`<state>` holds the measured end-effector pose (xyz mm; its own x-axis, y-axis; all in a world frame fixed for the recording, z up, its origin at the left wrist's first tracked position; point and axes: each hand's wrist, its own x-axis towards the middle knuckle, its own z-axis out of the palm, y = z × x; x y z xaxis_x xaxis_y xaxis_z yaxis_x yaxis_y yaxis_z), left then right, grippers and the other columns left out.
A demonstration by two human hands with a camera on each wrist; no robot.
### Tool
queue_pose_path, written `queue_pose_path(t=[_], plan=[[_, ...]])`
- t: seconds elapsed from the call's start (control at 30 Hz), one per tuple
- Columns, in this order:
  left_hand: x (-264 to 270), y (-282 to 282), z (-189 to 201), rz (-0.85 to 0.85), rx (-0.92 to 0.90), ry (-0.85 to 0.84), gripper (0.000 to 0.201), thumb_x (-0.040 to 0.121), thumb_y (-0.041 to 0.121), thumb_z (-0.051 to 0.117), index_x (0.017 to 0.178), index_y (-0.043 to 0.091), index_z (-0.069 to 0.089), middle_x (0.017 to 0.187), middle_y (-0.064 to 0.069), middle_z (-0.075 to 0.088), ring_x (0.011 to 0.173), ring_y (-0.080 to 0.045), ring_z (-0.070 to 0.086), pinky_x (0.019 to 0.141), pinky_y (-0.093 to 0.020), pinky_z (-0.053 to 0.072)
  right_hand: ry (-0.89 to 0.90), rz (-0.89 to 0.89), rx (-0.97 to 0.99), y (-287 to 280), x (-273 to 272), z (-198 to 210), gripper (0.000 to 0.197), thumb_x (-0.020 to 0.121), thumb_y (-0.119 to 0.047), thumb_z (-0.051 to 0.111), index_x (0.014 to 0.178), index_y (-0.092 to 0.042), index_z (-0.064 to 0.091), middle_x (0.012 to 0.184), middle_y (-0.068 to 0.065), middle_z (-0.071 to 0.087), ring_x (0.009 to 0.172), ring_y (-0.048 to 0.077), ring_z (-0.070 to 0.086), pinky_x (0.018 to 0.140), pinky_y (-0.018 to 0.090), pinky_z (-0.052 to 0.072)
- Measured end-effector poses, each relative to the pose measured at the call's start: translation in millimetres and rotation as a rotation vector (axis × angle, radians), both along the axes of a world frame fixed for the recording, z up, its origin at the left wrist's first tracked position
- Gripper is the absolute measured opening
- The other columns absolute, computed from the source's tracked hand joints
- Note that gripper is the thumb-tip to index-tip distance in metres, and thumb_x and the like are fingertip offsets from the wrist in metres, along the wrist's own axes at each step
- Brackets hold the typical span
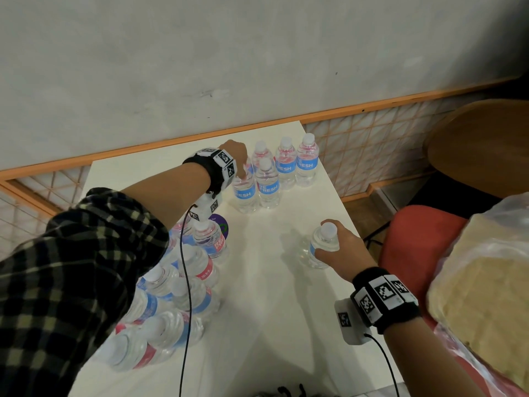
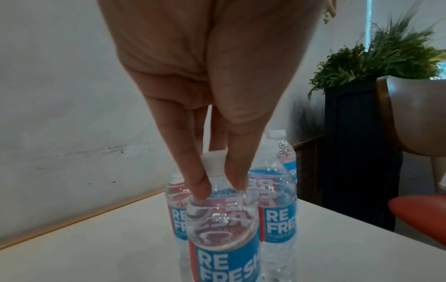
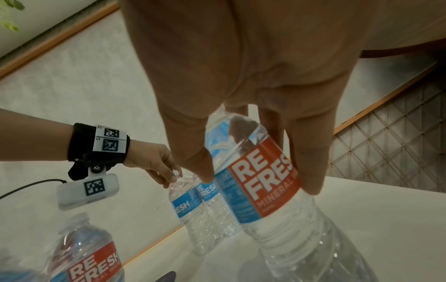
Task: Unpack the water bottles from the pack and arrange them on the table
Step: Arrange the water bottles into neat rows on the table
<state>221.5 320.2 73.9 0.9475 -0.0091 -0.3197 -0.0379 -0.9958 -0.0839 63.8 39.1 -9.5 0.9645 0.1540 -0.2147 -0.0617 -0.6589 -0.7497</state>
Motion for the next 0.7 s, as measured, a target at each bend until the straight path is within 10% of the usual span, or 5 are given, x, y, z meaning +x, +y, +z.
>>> queue_pose_path(t=[0.13,0.3,0.43,0.7], plan=[[-6,-1,5,0.008,-0.048,-0.036,0.021,0.081,0.024,0.071,0.085,0.006,0.062,0.058,-0.002,0.052,0.070,-0.023,0.058,0.068,-0.029,0.047,-0.005,-0.002,-0.005,0,0,-1,0.043,0.072,-0.026,0.071,0.111,-0.029,0.051,0.100,-0.006,0.061,0.094,0.017,0.058,0.085,0.030,0.047],[-9,-1,5,-0.013,-0.009,-0.047,0.055,0.078,0.041,0.072,0.121,0.009,0.060,0.118,-0.012,0.062,0.107,-0.030,0.059,0.081,-0.034,0.046,-0.003,-0.004,0.004,1,0,2,0.044,0.072,-0.026,0.071,0.112,-0.029,0.052,0.101,-0.006,0.062,0.096,0.018,0.059,0.089,0.034,0.048],[-10,-18,8,-0.128,-0.024,-0.158,0.072,0.075,0.062,0.064,0.131,0.018,0.050,0.124,-0.009,0.050,0.116,-0.029,0.049,0.089,-0.039,0.043,-0.004,-0.002,0.010,2,-2,6,0.047,0.073,-0.021,0.071,0.116,-0.026,0.051,0.105,-0.003,0.062,0.099,0.020,0.058,0.092,0.037,0.047],[-2,-45,13,-0.090,-0.103,-0.053,0.035,0.089,0.025,0.058,0.118,0.007,0.063,0.119,-0.012,0.065,0.107,-0.032,0.059,0.080,-0.032,0.045,0.000,0.006,-0.010,3,-3,9,0.039,0.073,-0.022,0.068,0.108,-0.026,0.052,0.097,-0.006,0.061,0.093,0.018,0.058,0.082,0.029,0.046]])
